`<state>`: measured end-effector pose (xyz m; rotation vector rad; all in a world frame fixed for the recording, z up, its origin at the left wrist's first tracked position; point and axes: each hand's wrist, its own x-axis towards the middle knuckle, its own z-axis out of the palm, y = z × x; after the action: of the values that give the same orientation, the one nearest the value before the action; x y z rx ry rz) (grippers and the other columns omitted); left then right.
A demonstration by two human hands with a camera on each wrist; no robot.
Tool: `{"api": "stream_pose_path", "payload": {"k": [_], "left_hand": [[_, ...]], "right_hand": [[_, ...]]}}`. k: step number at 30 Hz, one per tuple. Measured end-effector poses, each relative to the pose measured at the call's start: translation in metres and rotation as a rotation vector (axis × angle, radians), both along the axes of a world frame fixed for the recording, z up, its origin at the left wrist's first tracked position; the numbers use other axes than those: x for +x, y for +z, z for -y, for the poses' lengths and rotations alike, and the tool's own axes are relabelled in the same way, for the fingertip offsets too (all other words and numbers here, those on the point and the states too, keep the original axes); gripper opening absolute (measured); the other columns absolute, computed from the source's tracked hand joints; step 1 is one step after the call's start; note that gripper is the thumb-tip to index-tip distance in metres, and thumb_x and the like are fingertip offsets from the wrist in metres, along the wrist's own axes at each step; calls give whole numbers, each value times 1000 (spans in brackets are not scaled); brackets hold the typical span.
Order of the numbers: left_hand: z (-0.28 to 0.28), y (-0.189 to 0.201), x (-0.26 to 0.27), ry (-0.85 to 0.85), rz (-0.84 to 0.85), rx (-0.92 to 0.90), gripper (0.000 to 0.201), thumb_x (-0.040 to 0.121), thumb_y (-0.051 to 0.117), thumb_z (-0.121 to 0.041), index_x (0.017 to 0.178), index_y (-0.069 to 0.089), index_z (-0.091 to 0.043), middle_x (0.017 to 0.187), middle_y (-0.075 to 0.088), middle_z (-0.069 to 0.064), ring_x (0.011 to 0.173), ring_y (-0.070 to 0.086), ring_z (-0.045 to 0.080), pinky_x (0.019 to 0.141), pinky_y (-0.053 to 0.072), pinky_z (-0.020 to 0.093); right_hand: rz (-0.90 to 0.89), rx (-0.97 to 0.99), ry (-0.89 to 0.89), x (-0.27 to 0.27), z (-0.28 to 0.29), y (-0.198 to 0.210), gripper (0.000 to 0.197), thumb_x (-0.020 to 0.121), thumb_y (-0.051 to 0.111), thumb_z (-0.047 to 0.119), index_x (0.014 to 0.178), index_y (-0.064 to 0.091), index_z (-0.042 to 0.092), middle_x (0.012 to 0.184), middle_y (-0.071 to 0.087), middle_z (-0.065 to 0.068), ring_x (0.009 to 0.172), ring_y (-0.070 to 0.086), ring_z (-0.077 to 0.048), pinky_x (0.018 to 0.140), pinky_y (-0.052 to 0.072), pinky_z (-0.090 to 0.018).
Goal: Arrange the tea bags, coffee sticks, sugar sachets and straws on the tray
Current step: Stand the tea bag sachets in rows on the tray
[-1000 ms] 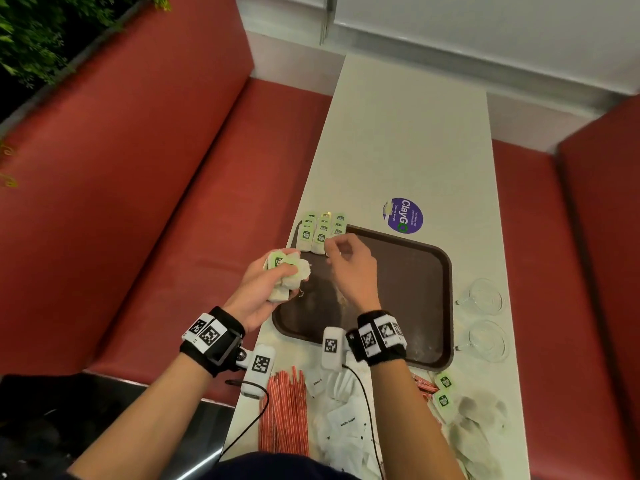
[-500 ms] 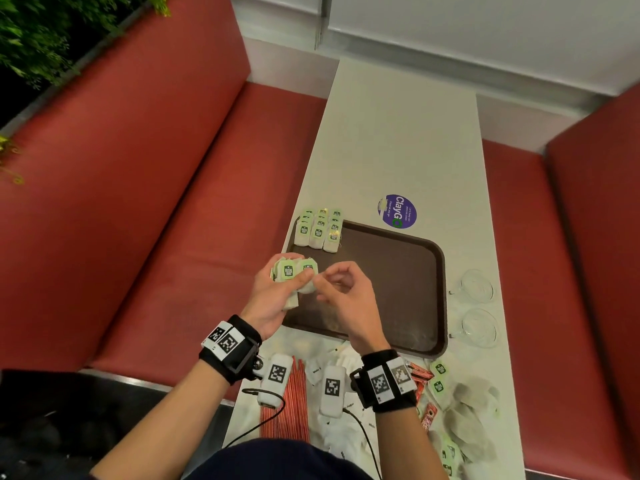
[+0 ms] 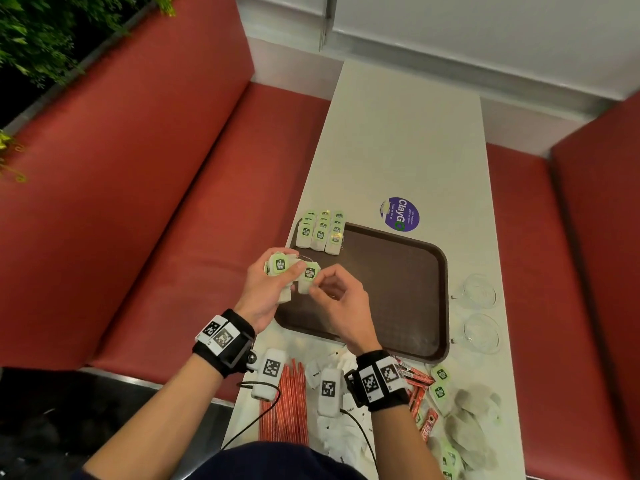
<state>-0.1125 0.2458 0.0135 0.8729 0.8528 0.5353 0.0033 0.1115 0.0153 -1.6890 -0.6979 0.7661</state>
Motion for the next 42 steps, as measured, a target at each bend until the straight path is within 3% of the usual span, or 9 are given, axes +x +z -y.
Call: {"api": "stream_pose_path", "payload": {"k": [8,14,16,19,27,31,37,40,42], "left_hand": [[-17,-4,-12,165,2,-135,30,90,84,-7,117,71,-11,101,73,11,79,72,15,60,59,25],[-26,-6,-19,199,-20,-176,37,83,89,-13,116,74,-15,108,75,8,90,71,16,66,59,27],[-28,-5,-20,204,-17,-180,40,82,90,-14,119,73,-14,108,76,8,89,72,15,67,59,27],[-30,-4,-22,206,-12,-194,43,86,89,-13,125,72,-11,111,77,10,89,73,16,67,61,27],[-29,1,-19,210,30,-288,43,86,87,-16,126,71,-11,114,76,12,87,73,16,66,60,25],[-29,5,-19,187,49,-340,32,90,84,-19,118,72,-11,112,75,15,83,73,18,62,59,26],[-31,6,-20,176,70,-388,28,97,77,-17,123,68,-9,115,71,16,81,72,21,61,58,27],[-30,7,-19,165,82,-395,26,98,73,-16,123,68,-9,116,70,16,86,70,22,64,57,28],[-30,8,-19,159,102,-402,25,100,68,-13,124,67,-7,117,70,16,91,69,24,68,57,30]], "right_hand": [[100,-152,-246,27,-48,-49,19,94,81,10,102,74,26,100,78,13,92,73,1,81,50,-6],[178,-235,-257,40,-105,-84,19,96,76,2,111,75,14,110,75,4,86,68,4,72,45,2],[218,-268,-243,41,-117,-93,19,96,75,2,110,76,16,111,75,2,84,69,-2,79,50,-4],[260,-299,-232,41,-129,-103,19,96,75,2,109,77,16,111,74,-2,90,72,-14,92,60,-29],[324,-298,-242,35,-136,-107,19,98,73,2,112,75,14,120,68,-7,96,71,-17,95,59,-29],[348,-352,-210,34,-136,-105,20,100,71,5,119,75,11,135,54,-10,105,60,-16,101,44,-21],[452,-407,-150,32,-131,-109,27,104,68,14,131,73,15,136,55,-7,127,56,-27,112,46,-37],[552,-457,-71,30,-127,-109,32,106,63,17,136,72,18,137,63,-6,128,54,-29,111,51,-47],[589,-456,-60,31,-124,-105,35,105,61,17,139,72,21,135,68,-5,125,55,-30,107,51,-47]]}}
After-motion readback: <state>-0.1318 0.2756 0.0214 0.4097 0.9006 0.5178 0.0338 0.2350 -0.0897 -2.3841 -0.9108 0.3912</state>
